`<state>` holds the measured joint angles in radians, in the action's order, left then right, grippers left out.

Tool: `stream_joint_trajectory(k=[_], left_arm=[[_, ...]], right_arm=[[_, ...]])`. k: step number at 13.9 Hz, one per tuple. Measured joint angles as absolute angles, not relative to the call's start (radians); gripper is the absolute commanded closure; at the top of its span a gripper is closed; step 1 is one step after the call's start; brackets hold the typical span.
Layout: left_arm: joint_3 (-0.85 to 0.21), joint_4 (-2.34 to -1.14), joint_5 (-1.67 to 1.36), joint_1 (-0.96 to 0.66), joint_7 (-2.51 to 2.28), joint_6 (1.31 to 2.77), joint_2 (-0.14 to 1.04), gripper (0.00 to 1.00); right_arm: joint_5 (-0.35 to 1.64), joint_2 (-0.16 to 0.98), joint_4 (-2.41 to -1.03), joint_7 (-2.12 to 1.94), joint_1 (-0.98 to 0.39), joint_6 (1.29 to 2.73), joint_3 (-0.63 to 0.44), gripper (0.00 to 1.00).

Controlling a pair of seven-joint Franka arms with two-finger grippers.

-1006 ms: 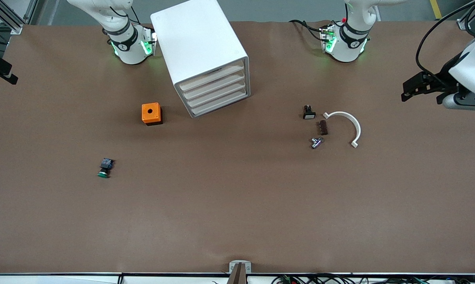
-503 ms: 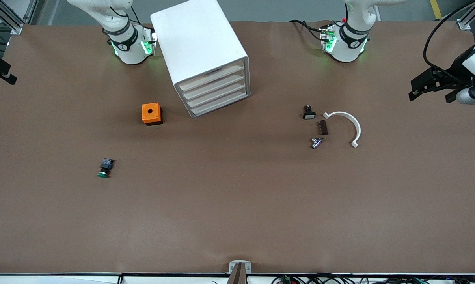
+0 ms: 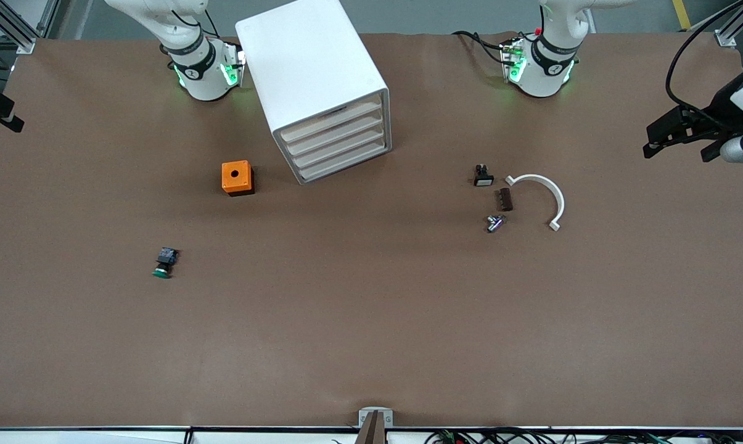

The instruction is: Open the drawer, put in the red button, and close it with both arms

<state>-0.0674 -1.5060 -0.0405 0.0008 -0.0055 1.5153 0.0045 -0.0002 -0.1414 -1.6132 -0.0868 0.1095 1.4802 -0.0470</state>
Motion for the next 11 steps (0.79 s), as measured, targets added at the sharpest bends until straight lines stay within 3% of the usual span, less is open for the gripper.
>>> stream_joint_trajectory(k=[11], left_arm=[[-0.067, -1.500, -0.028, 0.001, -0.005, 1.515, 0.014, 0.00]], right_arm=[[0.004, -0.156, -1.613, -0.087, 0.109, 1.460, -0.047, 0.00]])
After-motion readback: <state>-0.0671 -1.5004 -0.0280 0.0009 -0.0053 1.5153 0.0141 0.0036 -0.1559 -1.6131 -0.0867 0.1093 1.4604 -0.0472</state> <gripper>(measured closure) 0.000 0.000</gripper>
